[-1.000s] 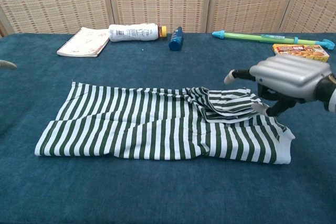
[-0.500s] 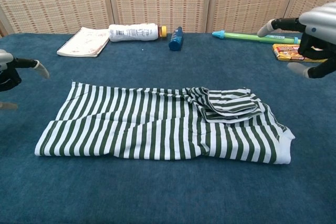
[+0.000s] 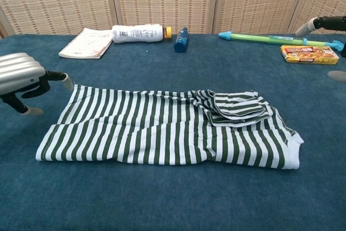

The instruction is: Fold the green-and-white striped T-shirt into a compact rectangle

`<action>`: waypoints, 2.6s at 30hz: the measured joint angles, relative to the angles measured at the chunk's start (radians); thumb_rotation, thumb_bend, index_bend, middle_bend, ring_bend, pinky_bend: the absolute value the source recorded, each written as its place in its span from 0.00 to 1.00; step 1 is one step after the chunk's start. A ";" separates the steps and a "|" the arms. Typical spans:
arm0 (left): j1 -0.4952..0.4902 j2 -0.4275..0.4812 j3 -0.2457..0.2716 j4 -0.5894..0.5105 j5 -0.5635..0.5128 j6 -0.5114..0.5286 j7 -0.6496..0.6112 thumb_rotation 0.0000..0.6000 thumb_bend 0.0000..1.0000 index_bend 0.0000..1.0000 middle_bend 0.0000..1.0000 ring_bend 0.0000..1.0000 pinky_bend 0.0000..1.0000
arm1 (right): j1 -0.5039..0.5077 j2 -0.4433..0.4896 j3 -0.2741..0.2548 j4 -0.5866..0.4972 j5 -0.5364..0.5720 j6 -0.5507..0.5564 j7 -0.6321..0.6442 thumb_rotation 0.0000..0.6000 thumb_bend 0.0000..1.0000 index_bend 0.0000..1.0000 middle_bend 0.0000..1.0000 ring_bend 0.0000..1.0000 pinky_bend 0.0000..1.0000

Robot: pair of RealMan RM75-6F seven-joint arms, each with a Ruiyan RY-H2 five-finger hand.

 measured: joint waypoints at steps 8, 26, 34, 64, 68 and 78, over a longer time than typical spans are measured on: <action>0.003 -0.082 0.040 0.162 0.004 0.013 -0.048 1.00 0.20 0.34 0.88 0.82 0.99 | -0.007 0.003 0.020 0.002 0.004 -0.003 0.006 1.00 0.34 0.14 0.98 1.00 1.00; 0.006 -0.177 0.081 0.266 -0.011 0.036 -0.103 1.00 0.20 0.33 0.88 0.82 0.99 | -0.018 0.019 0.049 -0.010 0.014 -0.012 0.004 1.00 0.34 0.15 0.98 1.00 1.00; -0.006 -0.194 0.078 0.257 -0.027 0.034 -0.122 1.00 0.20 0.33 0.88 0.82 0.99 | -0.029 0.024 0.051 -0.013 0.014 -0.008 0.009 1.00 0.34 0.15 0.98 1.00 1.00; -0.005 -0.229 0.046 0.256 -0.094 0.056 -0.288 1.00 0.30 0.47 0.90 0.84 0.99 | -0.043 0.021 0.066 0.013 0.013 -0.018 0.044 1.00 0.34 0.16 0.98 1.00 1.00; -0.006 -0.233 0.043 0.258 -0.099 0.057 -0.299 1.00 0.37 0.51 0.90 0.84 0.99 | -0.043 0.021 0.068 0.015 0.014 -0.020 0.046 1.00 0.34 0.16 0.98 1.00 1.00; -0.008 -0.237 0.041 0.250 -0.103 0.073 -0.308 1.00 0.42 0.58 0.91 0.84 0.99 | -0.042 0.017 0.071 0.019 0.010 -0.026 0.056 1.00 0.34 0.16 0.98 1.00 1.00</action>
